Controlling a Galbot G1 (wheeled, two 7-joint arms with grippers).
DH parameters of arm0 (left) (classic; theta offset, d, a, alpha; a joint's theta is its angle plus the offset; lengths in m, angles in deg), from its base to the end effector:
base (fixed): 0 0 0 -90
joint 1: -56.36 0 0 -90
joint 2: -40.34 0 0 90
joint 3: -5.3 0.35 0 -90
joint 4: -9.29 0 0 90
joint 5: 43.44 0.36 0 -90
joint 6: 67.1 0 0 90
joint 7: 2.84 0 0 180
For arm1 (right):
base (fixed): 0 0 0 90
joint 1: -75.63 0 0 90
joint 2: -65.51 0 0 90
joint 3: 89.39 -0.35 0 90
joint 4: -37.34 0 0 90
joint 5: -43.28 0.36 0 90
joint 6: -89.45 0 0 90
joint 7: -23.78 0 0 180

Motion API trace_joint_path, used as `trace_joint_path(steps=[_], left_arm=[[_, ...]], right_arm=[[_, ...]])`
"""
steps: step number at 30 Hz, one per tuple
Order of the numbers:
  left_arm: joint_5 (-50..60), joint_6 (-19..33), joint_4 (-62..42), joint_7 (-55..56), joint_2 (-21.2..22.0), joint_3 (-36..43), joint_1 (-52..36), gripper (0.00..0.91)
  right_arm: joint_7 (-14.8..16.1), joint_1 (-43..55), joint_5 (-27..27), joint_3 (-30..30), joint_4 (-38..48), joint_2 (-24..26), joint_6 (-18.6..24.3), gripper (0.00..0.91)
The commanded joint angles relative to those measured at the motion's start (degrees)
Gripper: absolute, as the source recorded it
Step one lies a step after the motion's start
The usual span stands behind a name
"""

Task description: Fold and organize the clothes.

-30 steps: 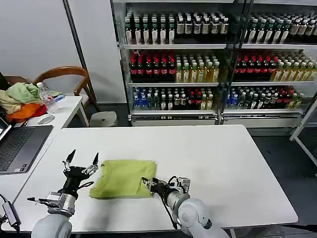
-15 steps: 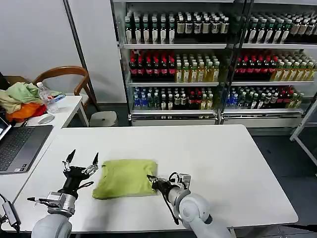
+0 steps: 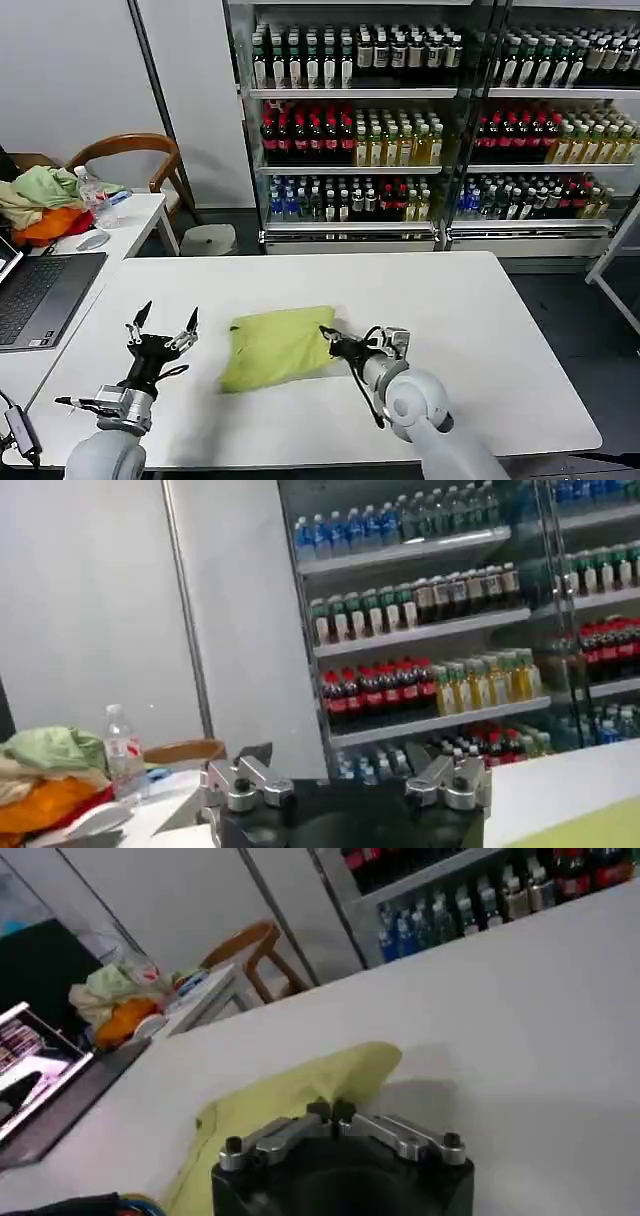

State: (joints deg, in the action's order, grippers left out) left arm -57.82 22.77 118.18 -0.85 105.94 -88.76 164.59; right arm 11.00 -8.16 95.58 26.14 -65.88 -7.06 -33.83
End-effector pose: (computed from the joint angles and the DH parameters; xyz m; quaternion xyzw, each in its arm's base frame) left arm 0.2593 0.1184 -0.2988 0.0184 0.9960 0.0872 0.0091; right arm 0.3469 0.0639 -0.2647 0.2358 -0.9153 -0.1847 0.2692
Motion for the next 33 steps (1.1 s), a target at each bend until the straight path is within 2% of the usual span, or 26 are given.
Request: trace_joint_path(steps=[1,18,25,26,28,31,33], left_arm=[[0.02,-0.12,0.03,-0.05,0.35,0.3,-0.07,0.907],[0.06,-0.05,-0.09,-0.12,0.26,0.27,0.28,0.907],[0.09,-0.05,0.13,-0.17,0.39,0.3,0.72,0.907],[0.09,-0.05,0.15,-0.15,0.4,0.33,0.73,0.907],[0.09,-0.05,0.12,-0.17,0.42,0.34,0.72,0.907],[0.07,-0.13,0.33,-0.17,0.47,0.32,0.73,0.907],[0.08,-0.18,0.44,-0.18,0.46,0.3,0.76,0.907]], right_arm=[[1.59,1.36,-1.6,-3.05,0.09,4.49,0.06,0.0],[2.04,-1.81,-2.38,-5.39,-1.02,6.77,0.11,0.0],[1.61,-3.63,-5.35,-5.6,-1.2,7.04,0.2,0.0],[1.59,-3.65,-6.31,-5.69,-0.94,7.17,0.16,0.06],[2.08,-3.63,-8.42,-6.01,-0.84,7.48,0.22,0.907],[2.21,-4.25,-12.78,-6.49,-1.77,8.51,1.38,0.907],[0.51,-5.43,-14.49,-6.48,-3.85,9.74,3.76,0.907]])
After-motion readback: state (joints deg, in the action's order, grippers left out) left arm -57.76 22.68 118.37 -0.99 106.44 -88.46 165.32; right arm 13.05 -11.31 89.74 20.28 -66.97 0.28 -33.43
